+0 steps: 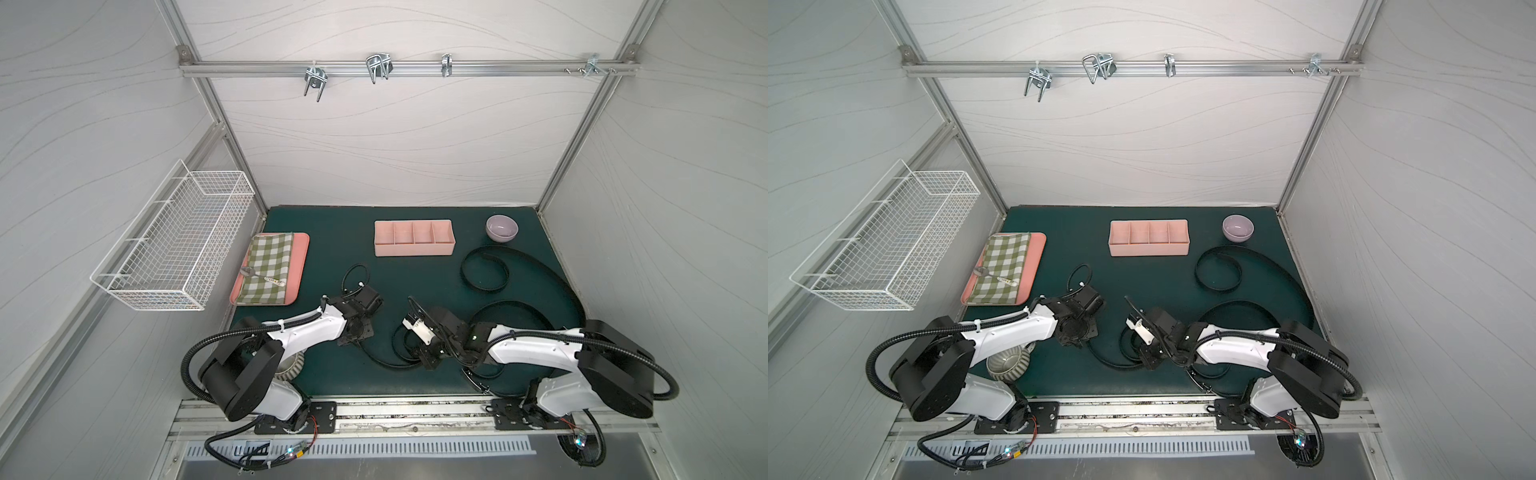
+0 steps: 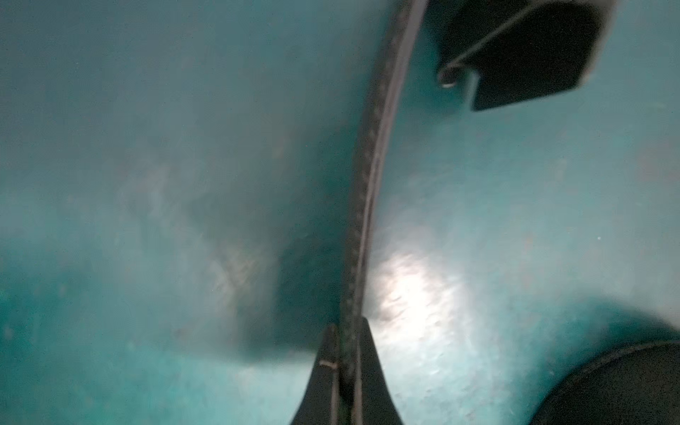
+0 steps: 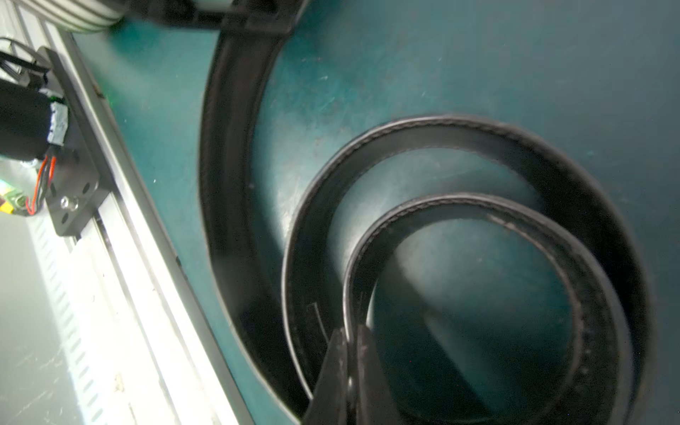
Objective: Place the belts into the storage roll
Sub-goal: Roll the belt at the center of the board.
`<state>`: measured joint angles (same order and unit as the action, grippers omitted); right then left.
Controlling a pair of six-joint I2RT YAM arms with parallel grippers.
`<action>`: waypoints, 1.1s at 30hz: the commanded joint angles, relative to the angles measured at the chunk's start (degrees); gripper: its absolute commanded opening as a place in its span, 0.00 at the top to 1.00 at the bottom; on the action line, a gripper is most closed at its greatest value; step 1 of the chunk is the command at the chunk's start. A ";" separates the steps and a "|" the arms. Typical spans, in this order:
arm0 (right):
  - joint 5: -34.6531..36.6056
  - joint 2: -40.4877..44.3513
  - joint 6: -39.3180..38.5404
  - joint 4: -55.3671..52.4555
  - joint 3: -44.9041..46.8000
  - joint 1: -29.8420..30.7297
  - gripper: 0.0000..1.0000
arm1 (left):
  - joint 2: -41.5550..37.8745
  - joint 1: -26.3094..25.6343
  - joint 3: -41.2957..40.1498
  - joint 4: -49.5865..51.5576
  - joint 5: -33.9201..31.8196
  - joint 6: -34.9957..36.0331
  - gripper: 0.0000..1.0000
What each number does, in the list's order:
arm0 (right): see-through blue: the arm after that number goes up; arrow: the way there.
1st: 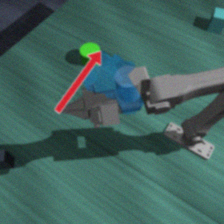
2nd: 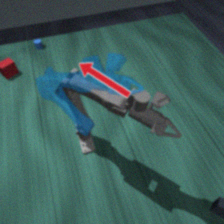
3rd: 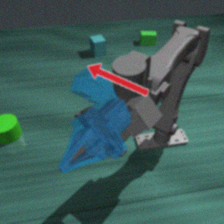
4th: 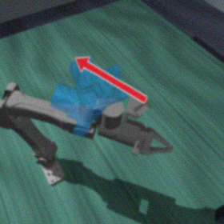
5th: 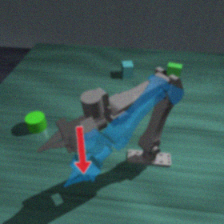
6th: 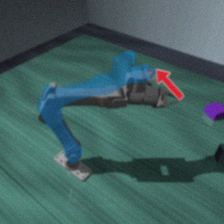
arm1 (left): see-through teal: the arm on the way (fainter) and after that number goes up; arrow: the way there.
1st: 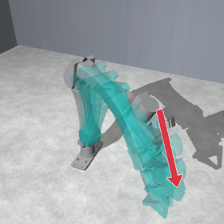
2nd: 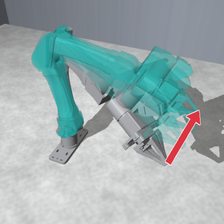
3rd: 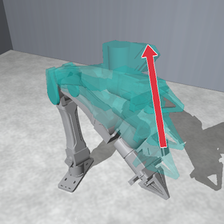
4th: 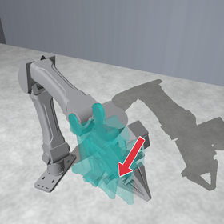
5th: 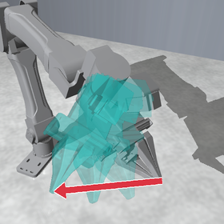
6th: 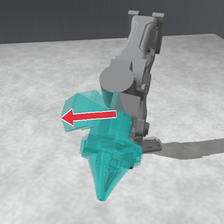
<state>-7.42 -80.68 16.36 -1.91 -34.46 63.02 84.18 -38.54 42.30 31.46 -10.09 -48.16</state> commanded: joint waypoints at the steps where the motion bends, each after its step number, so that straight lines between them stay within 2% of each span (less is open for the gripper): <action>1: 0.46 0.72 -2.01 -2.61 1.55 2.96 0.97 | 1.50 0.54 4.42 -1.86 -1.98 10.89 1.00; 5: 0.61 1.03 -3.38 -2.67 1.21 5.50 0.97 | 2.13 1.69 7.12 -3.95 -1.27 24.13 1.00; 7: 0.51 1.39 -4.09 -2.19 1.48 6.61 0.97 | 3.16 2.78 9.18 -3.22 -2.46 27.86 1.00; 8: 0.54 1.54 -4.33 -1.81 1.73 7.15 0.97 | 3.64 4.40 10.15 -3.44 -0.63 29.03 1.00; 11: 0.40 1.42 -5.06 -1.52 1.48 8.20 0.97 | 5.70 9.71 12.26 -4.53 8.72 28.12 1.00; 12: -0.03 1.15 -5.54 -1.52 1.34 8.56 0.97 | 6.65 10.01 13.13 -4.66 9.50 28.44 1.00; 17: -0.97 -0.72 -8.08 -1.83 -0.16 11.21 0.96 | 13.98 9.35 19.39 -4.66 13.24 30.60 1.00; 21: -0.98 -2.02 -9.78 -2.79 -2.12 12.47 0.96 | 18.53 7.03 23.12 -4.81 13.30 32.33 1.00; 27: -2.26 -4.65 -12.18 -2.31 -5.35 12.65 0.95 | 20.51 6.48 25.87 -7.55 12.93 33.42 1.00; 30: -3.03 -6.91 -13.75 -2.37 -7.79 12.78 0.95 | 23.77 6.54 32.08 -4.80 16.37 36.31 1.00; 33: -2.94 -9.05 -15.17 -2.61 -10.31 12.77 0.95 | 27.82 6.87 39.13 -1.96 22.98 38.76 1.00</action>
<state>-8.32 -87.96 4.51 -3.11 -42.50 75.05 109.80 -32.05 74.98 30.06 6.44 -13.37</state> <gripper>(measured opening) 0.062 0.048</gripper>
